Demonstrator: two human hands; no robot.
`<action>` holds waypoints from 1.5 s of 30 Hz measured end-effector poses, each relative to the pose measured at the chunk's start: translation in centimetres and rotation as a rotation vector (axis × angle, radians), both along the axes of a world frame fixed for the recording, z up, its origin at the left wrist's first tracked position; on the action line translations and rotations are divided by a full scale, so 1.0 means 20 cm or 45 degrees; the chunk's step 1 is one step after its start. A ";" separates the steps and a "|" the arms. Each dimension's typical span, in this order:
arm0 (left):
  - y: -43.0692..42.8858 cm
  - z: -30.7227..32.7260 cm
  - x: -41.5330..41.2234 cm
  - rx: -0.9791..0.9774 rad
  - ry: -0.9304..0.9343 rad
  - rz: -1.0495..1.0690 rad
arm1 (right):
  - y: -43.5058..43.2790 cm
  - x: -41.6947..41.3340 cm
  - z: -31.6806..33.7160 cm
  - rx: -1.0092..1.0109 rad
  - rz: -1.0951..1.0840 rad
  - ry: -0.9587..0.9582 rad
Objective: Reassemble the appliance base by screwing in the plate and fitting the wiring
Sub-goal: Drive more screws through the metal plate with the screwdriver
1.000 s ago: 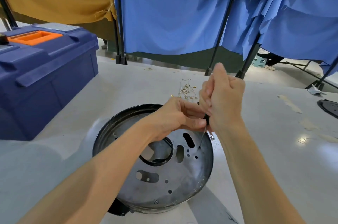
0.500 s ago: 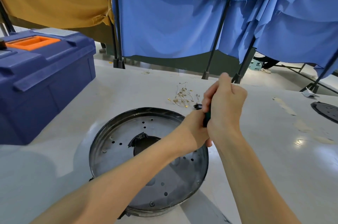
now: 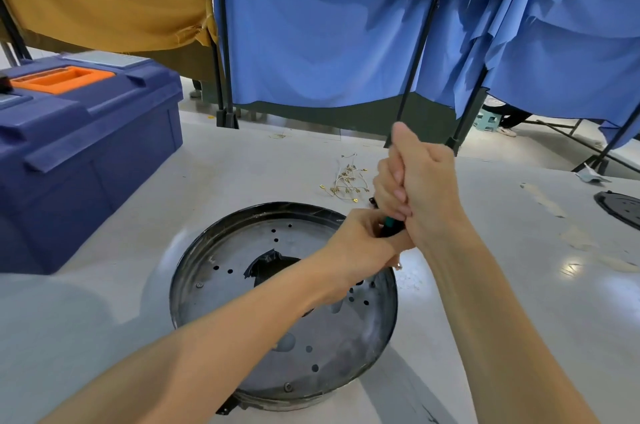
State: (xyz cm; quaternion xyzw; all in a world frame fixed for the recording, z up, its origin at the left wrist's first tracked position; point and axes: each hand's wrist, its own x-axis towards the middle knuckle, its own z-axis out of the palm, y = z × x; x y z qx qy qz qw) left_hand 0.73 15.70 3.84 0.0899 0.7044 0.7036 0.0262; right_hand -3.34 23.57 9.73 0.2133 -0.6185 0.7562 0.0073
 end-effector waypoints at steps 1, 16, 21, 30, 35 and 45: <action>0.01 0.00 0.00 -0.047 0.012 0.013 | -0.01 0.01 -0.01 -0.014 -0.208 0.046; -0.03 0.00 0.00 -0.161 0.030 -0.084 | -0.02 -0.02 0.01 0.055 0.553 -0.051; -0.02 -0.05 -0.03 -0.226 0.023 0.152 | -0.21 0.09 -0.09 0.173 -0.599 0.404; -0.02 -0.03 -0.01 -0.077 -0.054 -0.161 | 0.03 -0.06 0.02 0.112 0.685 -0.214; -0.02 -0.04 -0.02 -0.041 -0.058 0.059 | -0.10 0.00 -0.05 0.058 0.359 -0.009; 0.04 -0.03 0.01 -0.085 0.078 -0.021 | 0.01 0.00 -0.06 -0.065 -0.189 -0.005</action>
